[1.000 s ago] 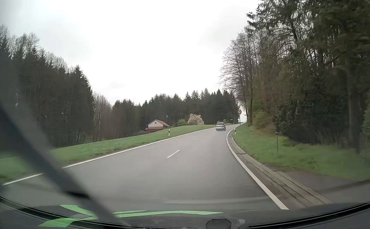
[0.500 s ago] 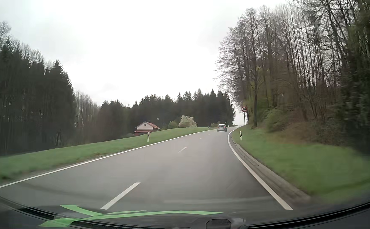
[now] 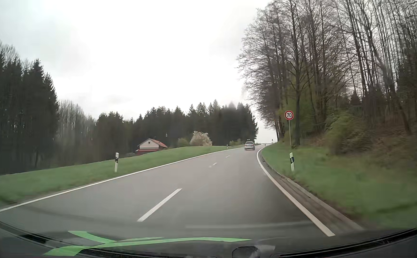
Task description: Follow the waypoints while adhering to traffic rules and regulations
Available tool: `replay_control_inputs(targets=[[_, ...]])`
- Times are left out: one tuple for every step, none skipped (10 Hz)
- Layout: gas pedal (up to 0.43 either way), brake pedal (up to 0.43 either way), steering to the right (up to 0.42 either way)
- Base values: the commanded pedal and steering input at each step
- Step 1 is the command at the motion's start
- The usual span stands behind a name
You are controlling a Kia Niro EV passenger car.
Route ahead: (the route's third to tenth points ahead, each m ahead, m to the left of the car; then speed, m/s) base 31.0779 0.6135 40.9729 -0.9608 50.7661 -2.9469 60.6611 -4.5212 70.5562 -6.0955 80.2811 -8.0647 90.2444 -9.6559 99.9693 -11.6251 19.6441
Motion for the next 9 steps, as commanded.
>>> replay_control_inputs(targets=[[0.35, 0.0, 0.018], [0.35, 0.0, 0.018], [0.35, 0.0, 0.018], [0.35, 0.0, 0.018], [0.35, 0.0, 0.02], [0.339, 0.0, 0.02], [0.311, 0.0, 0.02], [0.311, 0.0, 0.02], [0.311, 0.0, 0.02]])
